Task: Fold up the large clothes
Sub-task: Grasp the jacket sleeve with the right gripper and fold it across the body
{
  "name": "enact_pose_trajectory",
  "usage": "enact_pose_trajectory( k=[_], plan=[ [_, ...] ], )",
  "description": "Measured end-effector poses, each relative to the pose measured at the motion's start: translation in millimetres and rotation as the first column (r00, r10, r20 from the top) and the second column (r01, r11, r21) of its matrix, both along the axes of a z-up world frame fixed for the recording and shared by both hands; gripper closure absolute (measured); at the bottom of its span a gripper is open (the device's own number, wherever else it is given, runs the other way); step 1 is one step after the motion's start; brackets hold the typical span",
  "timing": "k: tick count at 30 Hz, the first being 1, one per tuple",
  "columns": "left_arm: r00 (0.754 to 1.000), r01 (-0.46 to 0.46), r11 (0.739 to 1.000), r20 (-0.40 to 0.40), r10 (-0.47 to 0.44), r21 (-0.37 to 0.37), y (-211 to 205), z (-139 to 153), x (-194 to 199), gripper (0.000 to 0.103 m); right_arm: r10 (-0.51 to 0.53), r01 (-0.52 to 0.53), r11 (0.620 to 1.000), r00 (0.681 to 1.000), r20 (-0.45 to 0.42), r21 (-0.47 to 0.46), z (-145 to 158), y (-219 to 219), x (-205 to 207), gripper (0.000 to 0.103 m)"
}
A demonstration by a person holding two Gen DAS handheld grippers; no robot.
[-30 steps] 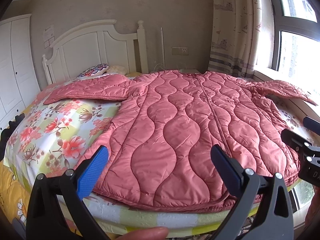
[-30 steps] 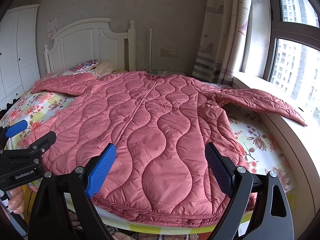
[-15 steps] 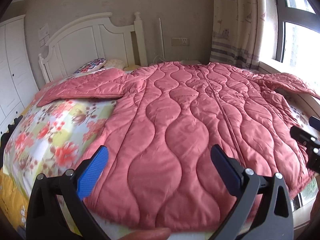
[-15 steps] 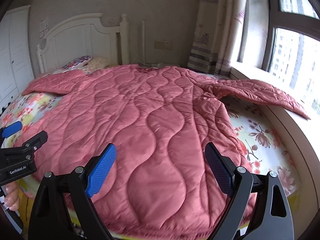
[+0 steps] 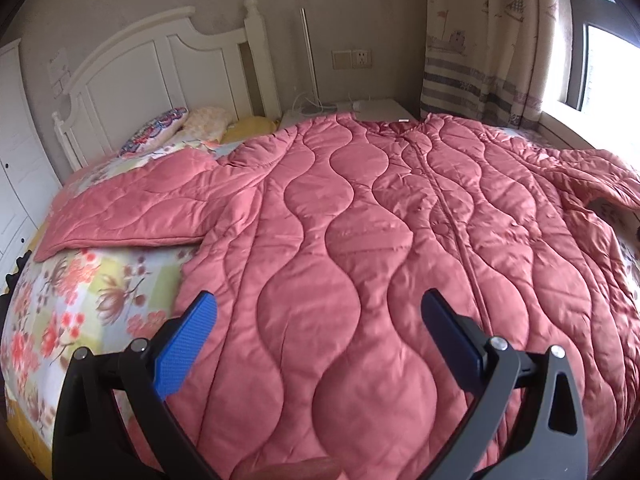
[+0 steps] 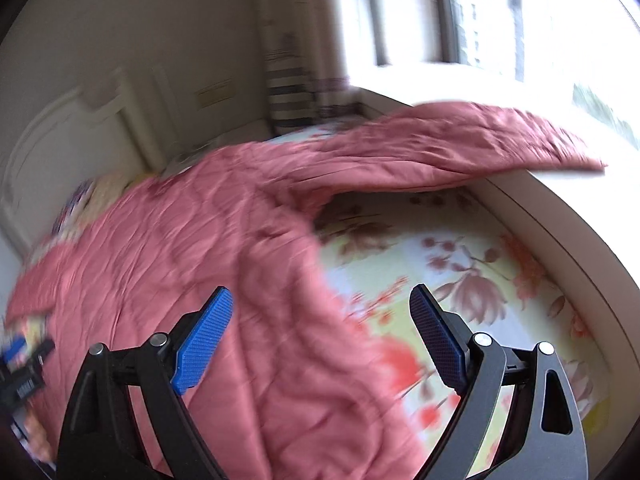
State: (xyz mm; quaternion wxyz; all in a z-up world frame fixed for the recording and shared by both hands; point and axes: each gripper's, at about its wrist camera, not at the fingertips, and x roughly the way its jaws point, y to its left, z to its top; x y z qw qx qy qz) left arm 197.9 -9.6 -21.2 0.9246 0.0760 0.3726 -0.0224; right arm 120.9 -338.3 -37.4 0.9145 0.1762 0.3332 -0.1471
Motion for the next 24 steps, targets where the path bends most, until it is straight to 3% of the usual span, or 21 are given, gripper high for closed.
enact_pose_trajectory(
  k=[4,10,12,13,20,22,24],
  plan=[
    [0.999,0.006,1.0,-0.037,-0.006,-0.001,-3,-13,27,0.002,-0.11,0.112,0.986,0.994,-0.028,0.121,-10,-50,17,0.016],
    [0.993,-0.013,0.999,-0.118,0.017,0.036,4,-52,69,0.002,-0.183,0.18,0.934,0.983,-0.02,0.307,-28,-99,39,0.016],
    [0.989,-0.016,0.998,-0.148,0.007,-0.061,18,-62,77,0.002,-0.246,0.228,0.901,0.969,0.0,0.369,-32,-114,39,0.016],
    [0.989,-0.017,0.997,-0.147,0.006,-0.073,21,-61,77,0.002,-0.284,0.256,0.884,0.959,0.015,0.392,-34,-122,38,0.016],
    [0.989,-0.025,0.999,-0.147,0.019,-0.042,16,-64,79,0.002,-0.427,0.367,0.826,0.903,0.05,0.427,-44,-157,42,0.016],
    [0.989,-0.026,0.999,-0.147,0.02,-0.039,15,-64,78,0.002,-0.457,0.376,0.82,0.884,0.099,0.432,-39,-164,47,0.017],
    [0.989,-0.026,0.999,-0.148,0.02,-0.04,15,-63,77,0.002,-0.481,0.384,0.807,0.869,0.121,0.448,-37,-171,56,0.023]
  ],
)
